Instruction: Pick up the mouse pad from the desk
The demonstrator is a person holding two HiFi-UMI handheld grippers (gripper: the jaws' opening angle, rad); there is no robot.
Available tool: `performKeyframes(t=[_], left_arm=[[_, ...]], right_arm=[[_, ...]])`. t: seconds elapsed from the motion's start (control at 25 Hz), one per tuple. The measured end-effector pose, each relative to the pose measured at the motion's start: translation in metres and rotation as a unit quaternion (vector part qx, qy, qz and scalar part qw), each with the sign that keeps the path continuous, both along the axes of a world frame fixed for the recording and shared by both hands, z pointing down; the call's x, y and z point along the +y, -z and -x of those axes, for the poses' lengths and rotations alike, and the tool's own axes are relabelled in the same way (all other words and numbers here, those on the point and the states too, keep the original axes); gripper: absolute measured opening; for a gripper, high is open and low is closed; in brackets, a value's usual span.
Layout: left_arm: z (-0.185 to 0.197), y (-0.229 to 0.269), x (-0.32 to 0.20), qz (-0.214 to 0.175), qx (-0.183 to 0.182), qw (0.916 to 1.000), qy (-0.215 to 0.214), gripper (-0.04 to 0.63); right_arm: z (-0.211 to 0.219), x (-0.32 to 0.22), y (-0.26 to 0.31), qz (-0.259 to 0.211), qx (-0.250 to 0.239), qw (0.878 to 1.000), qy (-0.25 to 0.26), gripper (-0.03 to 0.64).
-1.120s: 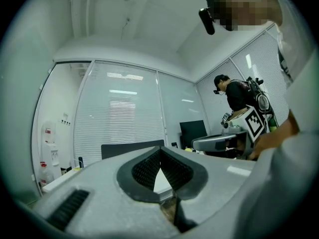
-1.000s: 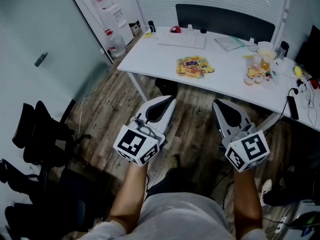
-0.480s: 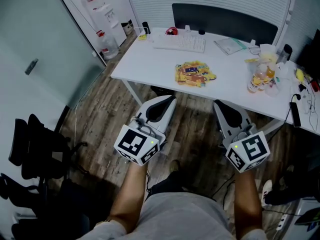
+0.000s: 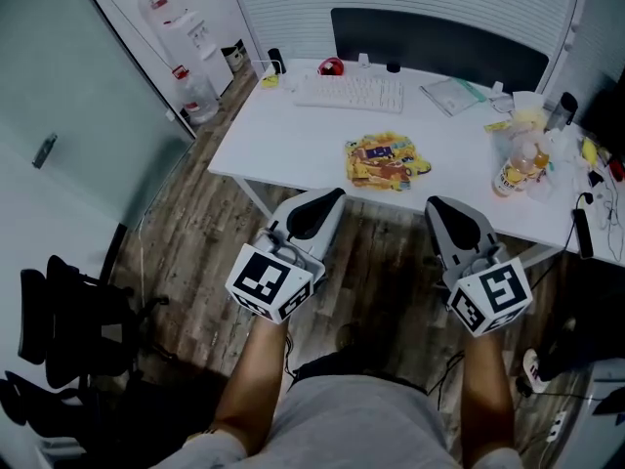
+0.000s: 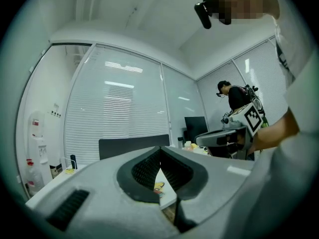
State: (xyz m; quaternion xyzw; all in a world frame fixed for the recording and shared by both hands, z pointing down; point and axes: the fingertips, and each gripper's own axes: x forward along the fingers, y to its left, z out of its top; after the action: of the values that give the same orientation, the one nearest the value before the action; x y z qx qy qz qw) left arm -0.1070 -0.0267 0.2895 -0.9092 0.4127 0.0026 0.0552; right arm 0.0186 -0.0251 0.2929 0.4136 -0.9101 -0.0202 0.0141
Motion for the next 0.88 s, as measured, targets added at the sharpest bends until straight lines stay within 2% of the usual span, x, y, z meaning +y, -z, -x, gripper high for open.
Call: performKeyframes(t=[0.32,0.88], left_arm=[[0.024,-0.007,-0.042,-0.004,-0.016,0.9997,-0.020,0.015],[0.038,-0.015,-0.079,0.007,-0.004,0.9993,-0.036,0.015]], right_arm=[[0.016,-0.042,-0.012,0.015,0.009,0.999,-0.027,0.012],[0.018,-0.069,-0.026,0.033,0.023,0.998,-0.049,0.012]])
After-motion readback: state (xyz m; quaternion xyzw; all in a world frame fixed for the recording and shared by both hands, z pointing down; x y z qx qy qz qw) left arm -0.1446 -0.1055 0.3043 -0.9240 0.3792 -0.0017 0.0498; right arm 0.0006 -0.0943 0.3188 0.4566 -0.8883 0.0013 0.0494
